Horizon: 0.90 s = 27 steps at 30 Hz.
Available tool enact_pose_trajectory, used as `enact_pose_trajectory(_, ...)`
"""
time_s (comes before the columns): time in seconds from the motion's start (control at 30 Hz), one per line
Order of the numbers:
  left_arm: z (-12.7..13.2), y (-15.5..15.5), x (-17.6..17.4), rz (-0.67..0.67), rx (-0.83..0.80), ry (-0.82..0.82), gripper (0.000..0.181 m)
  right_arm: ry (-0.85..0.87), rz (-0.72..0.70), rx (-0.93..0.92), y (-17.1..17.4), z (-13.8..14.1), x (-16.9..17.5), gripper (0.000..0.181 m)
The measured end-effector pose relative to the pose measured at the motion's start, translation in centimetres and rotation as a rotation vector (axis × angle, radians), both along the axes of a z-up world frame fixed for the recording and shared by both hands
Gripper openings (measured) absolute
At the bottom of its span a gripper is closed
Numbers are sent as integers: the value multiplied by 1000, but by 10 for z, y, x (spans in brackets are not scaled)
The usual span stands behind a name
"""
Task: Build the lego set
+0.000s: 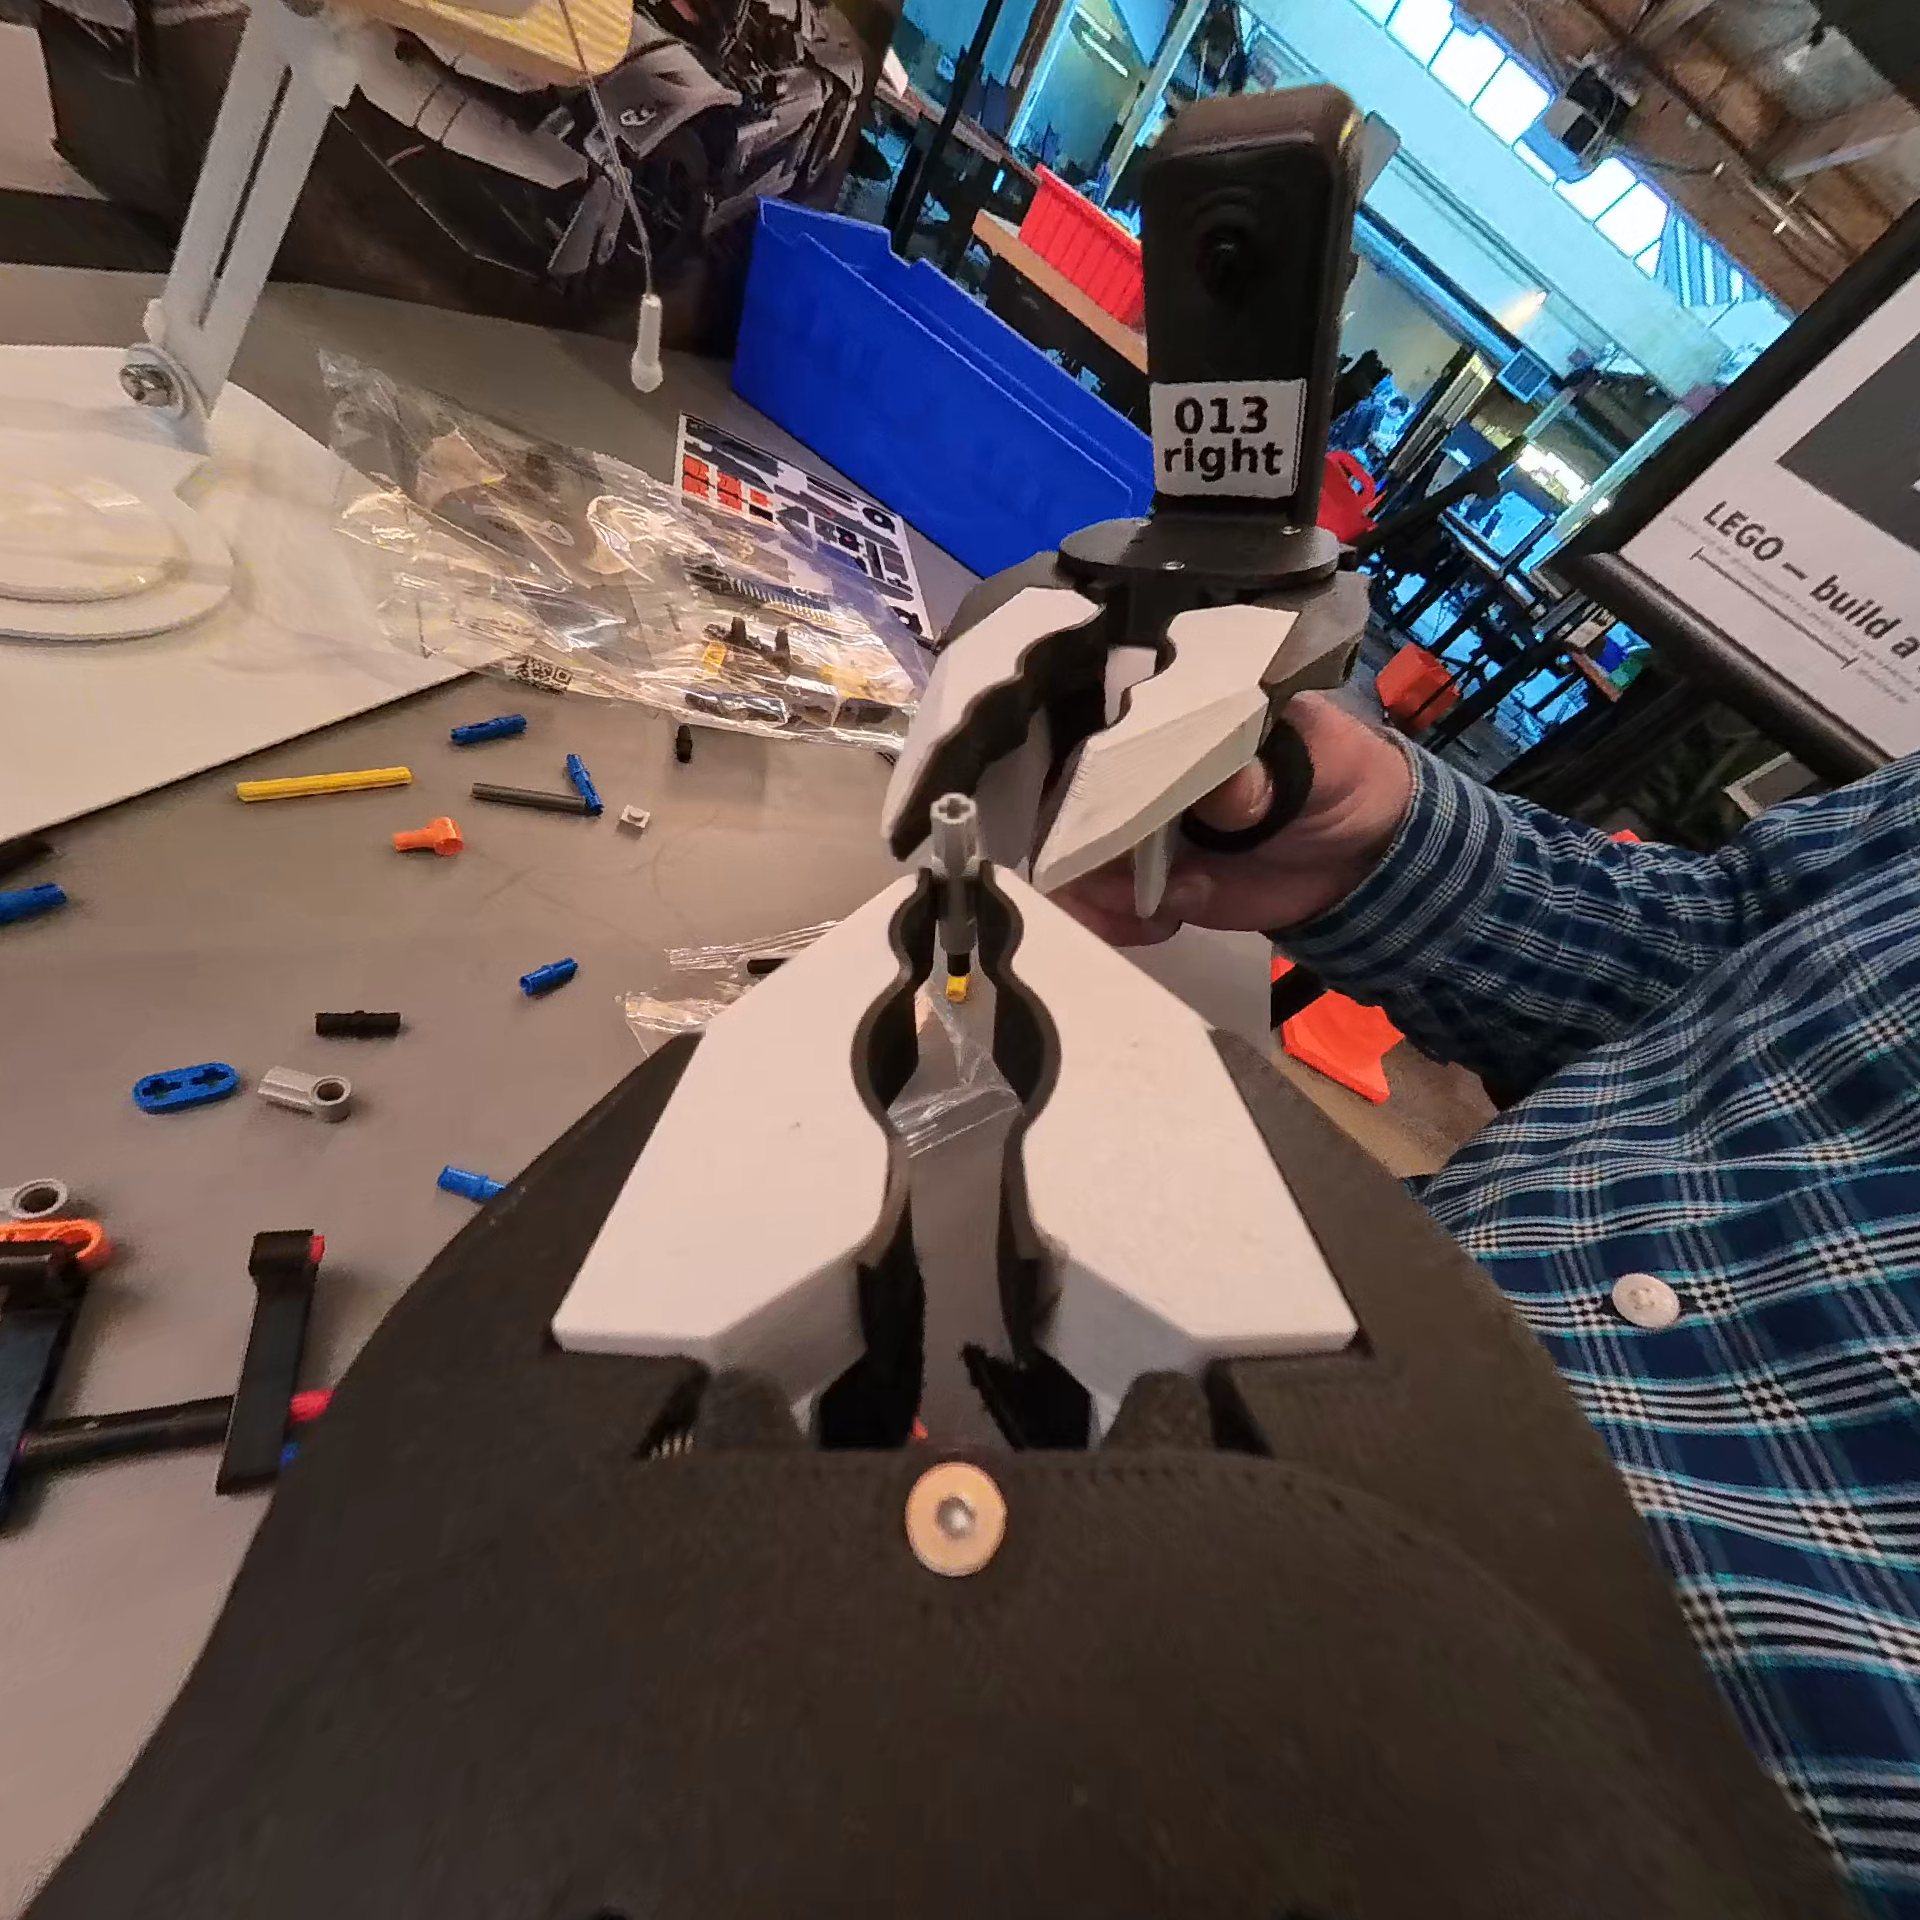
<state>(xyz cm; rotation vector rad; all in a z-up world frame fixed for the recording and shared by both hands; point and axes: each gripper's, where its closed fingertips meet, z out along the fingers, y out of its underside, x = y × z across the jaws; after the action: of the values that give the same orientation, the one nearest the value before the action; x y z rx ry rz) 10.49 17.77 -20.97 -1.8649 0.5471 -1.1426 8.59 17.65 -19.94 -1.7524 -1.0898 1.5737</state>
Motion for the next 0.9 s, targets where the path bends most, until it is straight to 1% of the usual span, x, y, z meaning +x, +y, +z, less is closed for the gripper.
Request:
enact_pose_trajectory(0.17, 2, 0, 0, -3, -11, -38, 5, 13, 32, -17, -5, 0, -2, 30)
enact_pose_trajectory(0.4, 4, 0, 1, 0, -36, -95, 5, 33, 39, -37, -5, 1, -1, 28)
enact_pose_trajectory(0.63, 17, 2, -4, 20, -94, -273, 4, 71, 36, -41, -4, 7, -1, 23)
enact_pose_trajectory(0.67, 21, 3, -5, 28, -100, -312, 4, 64, 35, -39, -4, 6, -1, 20)
enact_pose_trajectory(0.73, 28, 6, -11, 41, -113, -386, 5, 50, 37, -37, -5, 2, -1, 20)
enact_pose_trajectory(0.9, 30, 11, -20, 65, -156, -474, 4, 42, 43, -22, -8, 1, -5, 20)
